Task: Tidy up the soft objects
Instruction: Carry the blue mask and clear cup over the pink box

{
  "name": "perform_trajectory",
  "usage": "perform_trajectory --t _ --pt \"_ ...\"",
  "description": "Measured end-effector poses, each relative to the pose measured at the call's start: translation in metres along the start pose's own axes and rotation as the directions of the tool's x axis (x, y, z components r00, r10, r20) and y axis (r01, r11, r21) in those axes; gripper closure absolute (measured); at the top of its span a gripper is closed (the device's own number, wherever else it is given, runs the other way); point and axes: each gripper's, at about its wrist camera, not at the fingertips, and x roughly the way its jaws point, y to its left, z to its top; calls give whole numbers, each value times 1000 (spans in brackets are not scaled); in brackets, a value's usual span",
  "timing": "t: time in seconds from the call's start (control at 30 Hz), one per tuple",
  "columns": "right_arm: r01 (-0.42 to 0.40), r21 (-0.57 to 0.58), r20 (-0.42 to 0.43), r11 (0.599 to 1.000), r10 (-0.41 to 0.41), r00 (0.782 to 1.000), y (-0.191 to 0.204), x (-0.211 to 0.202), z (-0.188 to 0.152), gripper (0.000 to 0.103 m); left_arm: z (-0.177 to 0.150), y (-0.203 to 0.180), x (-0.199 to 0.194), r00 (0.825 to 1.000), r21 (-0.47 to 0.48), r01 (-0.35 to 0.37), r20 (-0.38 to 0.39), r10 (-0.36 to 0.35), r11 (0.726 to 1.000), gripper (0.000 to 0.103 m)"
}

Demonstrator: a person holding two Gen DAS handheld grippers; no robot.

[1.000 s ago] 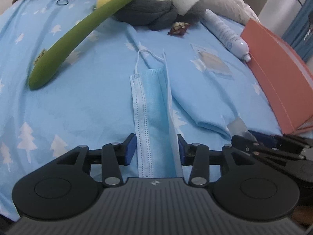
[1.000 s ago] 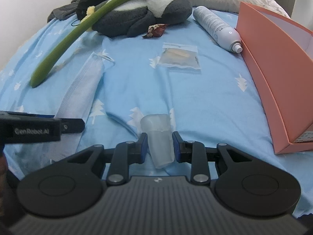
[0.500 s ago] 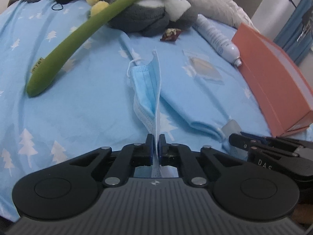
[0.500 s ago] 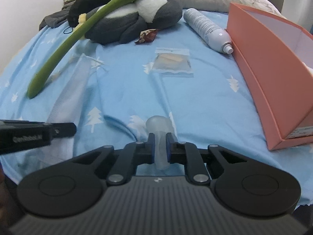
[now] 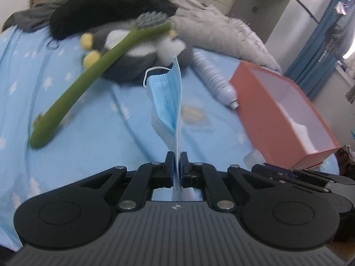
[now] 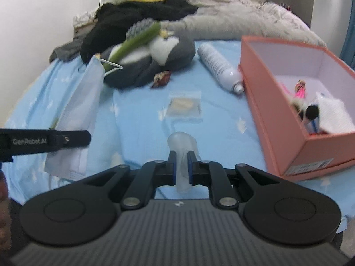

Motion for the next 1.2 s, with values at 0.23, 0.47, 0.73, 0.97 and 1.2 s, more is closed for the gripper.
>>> perform_trajectory --t 0.23,0.47,0.73,0.97,1.2 --pt "-16 33 105 999 12 994 -14 -41 41 89 41 -40 -23 995 59 77 56 -80 995 97" --pt "-4 33 245 999 -5 969 -32 -88 85 89 86 -94 -39 974 136 178 114 -194 975 97" --pt "87 85 341 993 -111 933 -80 -106 119 89 129 -169 -27 950 270 244 129 -286 932 97" --pt "187 178 280 966 -232 932 -145 -91 138 89 166 -226 26 944 329 287 65 -324 900 97" --pt "233 257 152 938 -278 949 -204 -61 143 89 186 -276 104 945 345 328 -100 -313 880 97"
